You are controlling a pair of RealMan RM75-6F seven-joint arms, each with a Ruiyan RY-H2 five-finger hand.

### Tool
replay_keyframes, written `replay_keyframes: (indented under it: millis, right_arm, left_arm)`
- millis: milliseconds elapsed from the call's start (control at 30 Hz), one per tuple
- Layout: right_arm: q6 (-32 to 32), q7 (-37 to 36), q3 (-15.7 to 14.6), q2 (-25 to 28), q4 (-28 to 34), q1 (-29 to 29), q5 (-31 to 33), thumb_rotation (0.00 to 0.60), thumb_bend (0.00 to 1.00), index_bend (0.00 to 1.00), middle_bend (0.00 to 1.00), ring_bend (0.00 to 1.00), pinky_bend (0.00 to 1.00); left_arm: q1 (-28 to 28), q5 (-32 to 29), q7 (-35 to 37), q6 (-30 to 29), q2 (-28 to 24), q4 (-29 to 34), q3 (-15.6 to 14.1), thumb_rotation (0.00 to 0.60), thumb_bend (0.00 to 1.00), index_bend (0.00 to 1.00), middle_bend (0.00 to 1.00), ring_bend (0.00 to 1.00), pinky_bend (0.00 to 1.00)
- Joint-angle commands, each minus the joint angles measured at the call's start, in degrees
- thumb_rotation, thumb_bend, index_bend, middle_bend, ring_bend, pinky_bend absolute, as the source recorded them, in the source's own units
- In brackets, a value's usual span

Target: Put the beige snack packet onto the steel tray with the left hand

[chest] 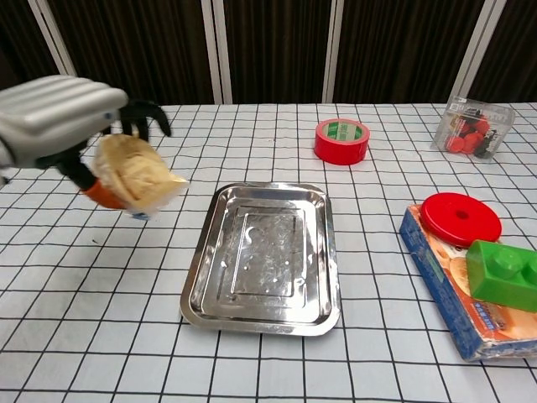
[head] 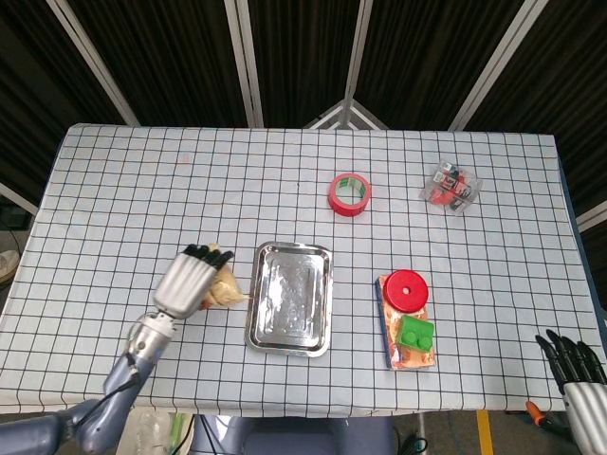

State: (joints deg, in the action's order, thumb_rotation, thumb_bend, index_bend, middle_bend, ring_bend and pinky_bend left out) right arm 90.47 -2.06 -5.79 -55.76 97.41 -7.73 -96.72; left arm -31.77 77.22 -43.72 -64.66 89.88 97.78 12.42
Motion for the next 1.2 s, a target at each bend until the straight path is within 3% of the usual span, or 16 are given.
replay_keyframes:
  millis: [33, 267, 433, 500, 633, 800, 933, 1033, 1100, 1200]
  right_arm:
    - [-1.13, -2.45, 0.55, 0.92, -0.51, 0.82, 1.55, 0.600, 0.30, 0.00, 0.00, 0.00, 0.00]
    - [-1.73, -5.88, 1.08, 1.92, -1.35, 1.21, 3.44, 0.600, 0.30, 0.00, 0.00, 0.00, 0.00]
    - [-2.53, -6.61, 1.46, 2.12, -1.73, 1.53, 4.81, 0.600, 0.30, 0.00, 0.00, 0.00, 0.00]
    - [-2.76, -6.39, 1.40, 2.09, -1.73, 1.55, 4.97, 0.600, 0.30, 0.00, 0.00, 0.00, 0.00]
    - [-2.46, -5.70, 1.28, 1.88, -1.50, 1.30, 4.95, 0.600, 0.30, 0.00, 0.00, 0.00, 0.00]
    - [-2.19, -4.01, 1.09, 1.43, -1.22, 1.14, 4.47, 0.600, 0.30, 0.00, 0.00, 0.00, 0.00]
    - [-1.52, -2.55, 0.70, 1.08, -1.04, 0.81, 3.40, 0.600, 0.30, 0.00, 0.00, 0.00, 0.00]
    - [-0.10, -1.55, 0.27, 0.82, -0.92, 0.20, 1.89, 0.600, 0.30, 0.00, 0.00, 0.00, 0.00]
    - [1.12, -1.03, -0.11, 0.62, -0.93, -0.33, 0.62, 0.600, 0.30, 0.00, 0.00, 0.00, 0.00]
    - [2.71, -0.38, -0.78, 0.33, -0.94, -1.15, -1.18, 0.600, 0.30, 0.00, 0.00, 0.00, 0.00]
  left_arm:
    - [-7.91, -6.19, -6.38, 4.50, 11.03, -7.46, 4.03, 0.600, 0.09, 0.26, 0.40, 0.35, 0.40]
    - [-15.82, -9.11, -5.29, 8.61, 22.79, -21.84, 5.52, 0.600, 0.07, 0.24, 0.39, 0.35, 0.39]
    - [-18.33, -10.19, -3.72, 10.02, 26.86, -28.68, 5.14, 0.600, 0.04, 0.01, 0.09, 0.09, 0.24]
    - [-18.74, -9.16, -1.78, 9.48, 27.48, -29.73, 4.91, 0.600, 0.03, 0.00, 0.02, 0.02, 0.18]
    - [-18.57, -7.02, 3.01, 9.10, 26.46, -28.92, 3.79, 0.600, 0.02, 0.00, 0.00, 0.00, 0.11]
    - [-15.75, -4.71, 4.24, 6.52, 19.74, -18.65, 1.05, 0.600, 0.02, 0.00, 0.00, 0.00, 0.10]
    - [-10.86, -1.91, 3.26, 1.72, 9.85, -5.16, -3.15, 0.600, 0.02, 0.00, 0.00, 0.00, 0.09]
    - [-4.95, 2.83, 2.98, -4.61, -0.25, 5.74, -9.15, 0.600, 0.02, 0.00, 0.00, 0.00, 0.08]
    - [0.40, 8.14, 4.66, -10.75, -7.19, 10.59, -15.21, 0.600, 0.02, 0.00, 0.00, 0.00, 0.07]
    - [9.28, 15.54, 7.78, -22.10, -14.55, 10.40, -23.68, 0.600, 0.02, 0.00, 0.00, 0.00, 0.06]
